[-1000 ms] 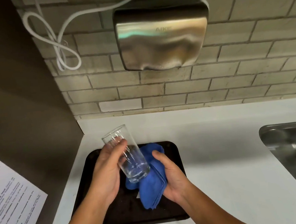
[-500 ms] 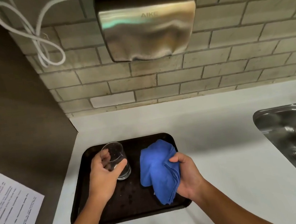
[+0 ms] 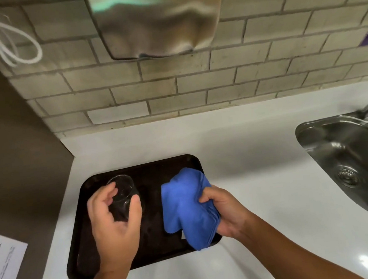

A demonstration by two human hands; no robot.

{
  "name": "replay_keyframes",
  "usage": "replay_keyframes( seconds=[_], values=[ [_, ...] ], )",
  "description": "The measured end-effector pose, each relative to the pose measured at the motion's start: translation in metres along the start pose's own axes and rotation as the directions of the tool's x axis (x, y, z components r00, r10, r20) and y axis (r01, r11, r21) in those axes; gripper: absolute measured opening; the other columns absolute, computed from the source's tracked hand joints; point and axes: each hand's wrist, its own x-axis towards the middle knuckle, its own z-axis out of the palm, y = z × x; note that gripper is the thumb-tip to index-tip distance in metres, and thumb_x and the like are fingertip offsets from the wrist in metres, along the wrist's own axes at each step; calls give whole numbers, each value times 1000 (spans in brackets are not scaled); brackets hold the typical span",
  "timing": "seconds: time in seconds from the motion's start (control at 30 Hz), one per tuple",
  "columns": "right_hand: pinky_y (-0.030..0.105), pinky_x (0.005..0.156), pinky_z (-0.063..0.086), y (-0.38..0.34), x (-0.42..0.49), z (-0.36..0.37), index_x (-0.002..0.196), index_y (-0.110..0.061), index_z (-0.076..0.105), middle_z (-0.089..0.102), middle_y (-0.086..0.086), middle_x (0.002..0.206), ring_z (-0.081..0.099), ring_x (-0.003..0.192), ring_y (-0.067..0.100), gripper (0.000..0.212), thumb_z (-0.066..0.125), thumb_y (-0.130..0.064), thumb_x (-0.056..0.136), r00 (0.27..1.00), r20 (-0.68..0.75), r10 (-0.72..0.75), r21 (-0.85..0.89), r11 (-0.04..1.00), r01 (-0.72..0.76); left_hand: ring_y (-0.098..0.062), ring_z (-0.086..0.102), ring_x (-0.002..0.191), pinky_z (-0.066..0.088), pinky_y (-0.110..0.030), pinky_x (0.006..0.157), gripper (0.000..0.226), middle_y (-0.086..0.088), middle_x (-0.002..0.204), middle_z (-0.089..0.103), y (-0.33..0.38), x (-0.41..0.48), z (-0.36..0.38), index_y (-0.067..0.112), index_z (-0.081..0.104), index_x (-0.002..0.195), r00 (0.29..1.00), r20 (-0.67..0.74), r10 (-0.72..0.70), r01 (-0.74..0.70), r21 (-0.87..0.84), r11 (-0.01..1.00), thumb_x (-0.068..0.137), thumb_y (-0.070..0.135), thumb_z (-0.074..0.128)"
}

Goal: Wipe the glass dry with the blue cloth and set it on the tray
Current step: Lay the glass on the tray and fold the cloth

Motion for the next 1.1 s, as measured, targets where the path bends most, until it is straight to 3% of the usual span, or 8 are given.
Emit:
replay_keyframes(
  seconds=[0.13, 0.27, 0.4, 0.47, 0.5, 0.63, 0.9, 1.1],
  values=[
    [38, 87, 54, -5, -6, -5, 117, -7, 79, 67, 20, 113, 66, 102, 30, 41, 56, 0, 84, 999, 36, -14, -14, 1000, 14, 4, 60, 123, 46, -14, 107, 25, 6, 125, 61, 30, 6, 22, 12, 73, 119, 968, 61, 244, -242, -40, 969, 96, 22, 72],
    [40, 91, 63, -10, -8, -8, 122, -1, 78, 73, 24, 120, 74, 108, 33, 44, 56, 0, 84, 996, 91, -17, 22, 1000, 15, 7, 72, 104, 56, -17, 94, 18, 24, 109, 75, 43, 21, 46, 38, 69, 114, 914, 384, -128, 210, -180, 961, 101, 27, 76],
    [40, 91, 65, -13, -8, -8, 120, -1, 80, 80, 21, 115, 80, 105, 32, 44, 55, -1, 85, 993, 115, -5, 48, 999, 0, -4, 74, 123, 56, -35, 106, 71, 15, 120, 83, 41, 32, 61, 37, 76, 131, 532, 726, -436, 619, 18, 785, 82, 88, 67],
    [41, 90, 66, -15, -8, -9, 121, 1, 79, 80, 22, 116, 80, 105, 32, 44, 57, -2, 83, 994, 111, -11, 49, 999, 5, -12, 75, 127, 56, -40, 108, 71, 10, 130, 84, 38, 30, 65, 35, 79, 133, 324, 846, -423, 763, 31, 646, 86, 87, 64],
    [41, 91, 66, -16, -7, -10, 123, 2, 79, 80, 23, 117, 80, 106, 33, 44, 58, -2, 84, 995, 103, -11, 51, 999, 6, -16, 76, 128, 57, -42, 108, 61, 4, 133, 84, 36, 29, 68, 33, 80, 134, 304, 862, -405, 788, 11, 615, 93, 76, 66],
    [43, 92, 66, -18, -4, -24, 127, 3, 77, 77, 28, 125, 79, 109, 36, 37, 56, -8, 98, 1000, 2, -5, 42, 999, 5, -22, 81, 117, 65, -32, 87, 19, 1, 120, 88, 35, 22, 79, 30, 80, 123, 443, 786, -431, 748, -59, 661, 111, 33, 65],
    [41, 89, 68, -25, -24, -63, 130, -20, 69, 83, 7, 120, 84, 106, 23, 69, 94, -48, 73, 938, -300, -172, -554, 832, -25, -21, 80, 117, 62, -45, 106, 18, 4, 121, 86, 47, 8, 109, 39, 78, 119, 511, 749, -422, 673, -44, 738, 113, 37, 62],
    [35, 74, 60, -21, -43, -98, 102, -21, 73, 81, -6, 94, 76, 84, 17, 9, 71, -30, 104, 850, -390, -354, -662, 750, 9, -14, 80, 116, 62, -41, 105, 20, 13, 119, 87, 50, -2, 131, 40, 78, 119, 456, 783, -423, 701, -22, 713, 113, 41, 59]
  ],
)
